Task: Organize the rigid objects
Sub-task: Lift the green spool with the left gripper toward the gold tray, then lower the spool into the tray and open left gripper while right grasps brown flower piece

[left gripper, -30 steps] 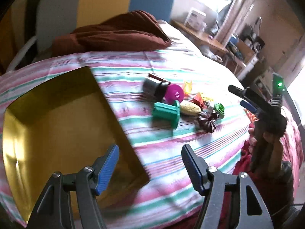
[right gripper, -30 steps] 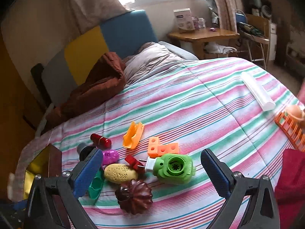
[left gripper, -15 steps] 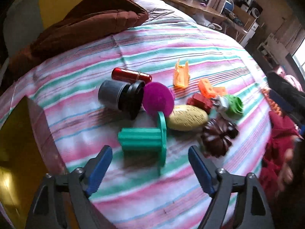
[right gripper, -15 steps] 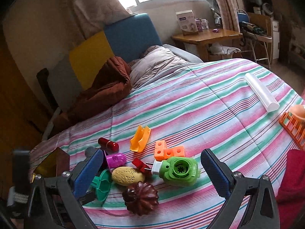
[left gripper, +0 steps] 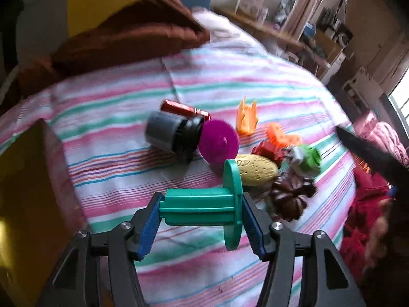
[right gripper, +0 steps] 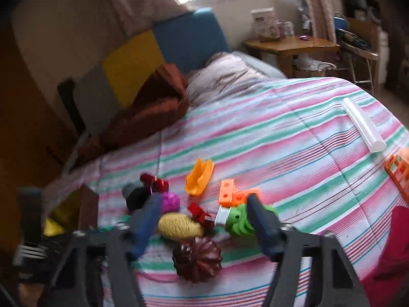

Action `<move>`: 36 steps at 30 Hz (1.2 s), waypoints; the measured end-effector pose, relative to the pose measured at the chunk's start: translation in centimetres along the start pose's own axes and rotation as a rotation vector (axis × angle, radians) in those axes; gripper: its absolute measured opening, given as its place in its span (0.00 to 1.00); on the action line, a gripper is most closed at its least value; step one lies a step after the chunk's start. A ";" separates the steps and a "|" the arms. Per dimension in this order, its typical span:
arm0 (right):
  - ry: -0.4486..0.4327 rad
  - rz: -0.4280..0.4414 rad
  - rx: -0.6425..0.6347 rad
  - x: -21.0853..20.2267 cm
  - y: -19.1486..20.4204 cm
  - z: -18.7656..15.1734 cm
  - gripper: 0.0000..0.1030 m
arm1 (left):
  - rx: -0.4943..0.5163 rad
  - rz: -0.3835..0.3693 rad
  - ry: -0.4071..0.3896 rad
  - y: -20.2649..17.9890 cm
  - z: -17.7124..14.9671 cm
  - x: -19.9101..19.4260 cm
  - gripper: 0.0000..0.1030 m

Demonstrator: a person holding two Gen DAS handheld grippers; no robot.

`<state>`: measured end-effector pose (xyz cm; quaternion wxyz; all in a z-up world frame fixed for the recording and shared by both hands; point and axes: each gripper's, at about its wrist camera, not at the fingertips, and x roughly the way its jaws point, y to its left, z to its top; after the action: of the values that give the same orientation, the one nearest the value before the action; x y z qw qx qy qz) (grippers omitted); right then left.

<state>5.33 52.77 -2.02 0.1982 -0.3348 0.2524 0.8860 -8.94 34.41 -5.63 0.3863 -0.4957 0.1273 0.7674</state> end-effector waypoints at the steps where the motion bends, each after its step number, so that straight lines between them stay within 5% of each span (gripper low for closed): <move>1: 0.025 0.011 -0.017 0.4 0.3 -0.2 0.56 | -0.005 0.003 -0.019 0.1 -0.3 -0.9 0.58; 6: 0.117 0.083 -0.131 1.7 2.7 -1.4 0.55 | -0.030 0.013 -0.100 1.2 -1.4 -4.7 0.58; 16: 0.247 0.019 -0.267 4.2 4.5 -3.4 0.52 | -0.228 0.124 -0.182 10.0 -5.2 -11.1 0.58; 21: 0.283 -0.050 -0.313 5.1 4.5 -4.0 0.24 | -0.354 0.219 -0.181 17.5 -6.9 -12.4 0.58; 28: 0.275 -0.049 -0.301 5.2 4.0 -3.8 0.24 | -0.491 0.329 -0.135 26.7 -8.0 -11.2 0.58; 36: 0.277 -0.077 -0.296 5.5 4.1 -3.8 0.31 | -0.462 0.419 -0.112 29.4 -6.9 -9.4 0.58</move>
<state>1.23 48.34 -7.02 0.1440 -0.4882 0.1313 0.8507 -23.51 6.40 -6.38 0.1034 -0.4903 0.0273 0.8650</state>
